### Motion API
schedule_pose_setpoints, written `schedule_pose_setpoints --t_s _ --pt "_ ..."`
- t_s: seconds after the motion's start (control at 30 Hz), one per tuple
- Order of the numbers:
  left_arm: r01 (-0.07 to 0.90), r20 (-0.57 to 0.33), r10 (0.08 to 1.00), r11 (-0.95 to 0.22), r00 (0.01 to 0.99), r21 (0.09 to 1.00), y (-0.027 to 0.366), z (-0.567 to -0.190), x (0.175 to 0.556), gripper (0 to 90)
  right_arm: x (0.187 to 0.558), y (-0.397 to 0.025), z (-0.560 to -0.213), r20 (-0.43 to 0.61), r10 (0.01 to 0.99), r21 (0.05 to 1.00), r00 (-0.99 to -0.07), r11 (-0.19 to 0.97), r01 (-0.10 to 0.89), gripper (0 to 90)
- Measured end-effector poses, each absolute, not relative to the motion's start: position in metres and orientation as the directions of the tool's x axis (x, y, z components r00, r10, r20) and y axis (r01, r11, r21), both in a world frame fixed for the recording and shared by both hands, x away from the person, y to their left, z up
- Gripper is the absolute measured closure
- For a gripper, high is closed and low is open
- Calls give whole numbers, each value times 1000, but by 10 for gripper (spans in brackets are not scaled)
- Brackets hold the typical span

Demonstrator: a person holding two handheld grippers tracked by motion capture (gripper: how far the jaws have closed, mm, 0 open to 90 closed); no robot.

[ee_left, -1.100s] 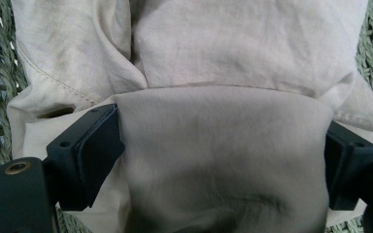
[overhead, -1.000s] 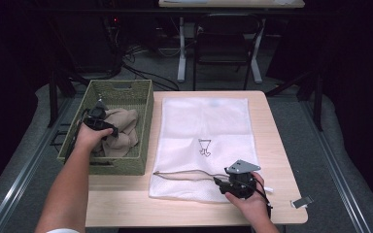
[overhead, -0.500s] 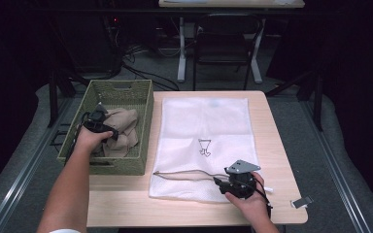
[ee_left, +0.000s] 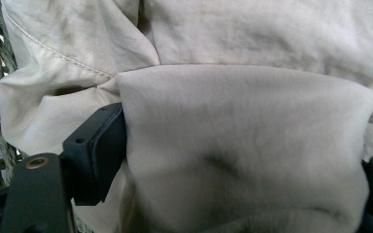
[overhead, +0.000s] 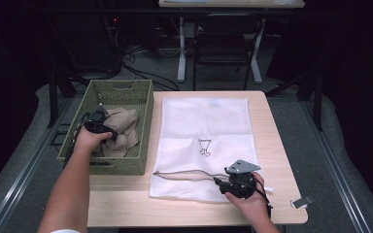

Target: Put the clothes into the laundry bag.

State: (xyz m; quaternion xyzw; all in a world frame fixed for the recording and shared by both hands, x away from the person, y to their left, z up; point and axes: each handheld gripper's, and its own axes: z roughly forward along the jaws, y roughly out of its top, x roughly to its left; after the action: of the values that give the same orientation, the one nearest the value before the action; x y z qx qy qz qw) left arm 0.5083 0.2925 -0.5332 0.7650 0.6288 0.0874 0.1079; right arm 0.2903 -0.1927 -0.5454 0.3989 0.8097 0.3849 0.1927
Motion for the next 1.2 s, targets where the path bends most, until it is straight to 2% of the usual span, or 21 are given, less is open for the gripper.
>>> schedule_pose_setpoints --t_s 0.23,1.0,1.2 --pt "942 7 983 -179 185 283 291 -533 508 265 290 -192 -546 -6 792 776 -610 389 497 439" --pt "947 -6 985 -163 171 276 290 -535 509 280 291 -193 -545 -4 794 778 -608 384 497 439" --pt "944 0 984 -171 178 282 290 -535 509 340 291 -193 -546 -3 795 777 -607 383 499 439"
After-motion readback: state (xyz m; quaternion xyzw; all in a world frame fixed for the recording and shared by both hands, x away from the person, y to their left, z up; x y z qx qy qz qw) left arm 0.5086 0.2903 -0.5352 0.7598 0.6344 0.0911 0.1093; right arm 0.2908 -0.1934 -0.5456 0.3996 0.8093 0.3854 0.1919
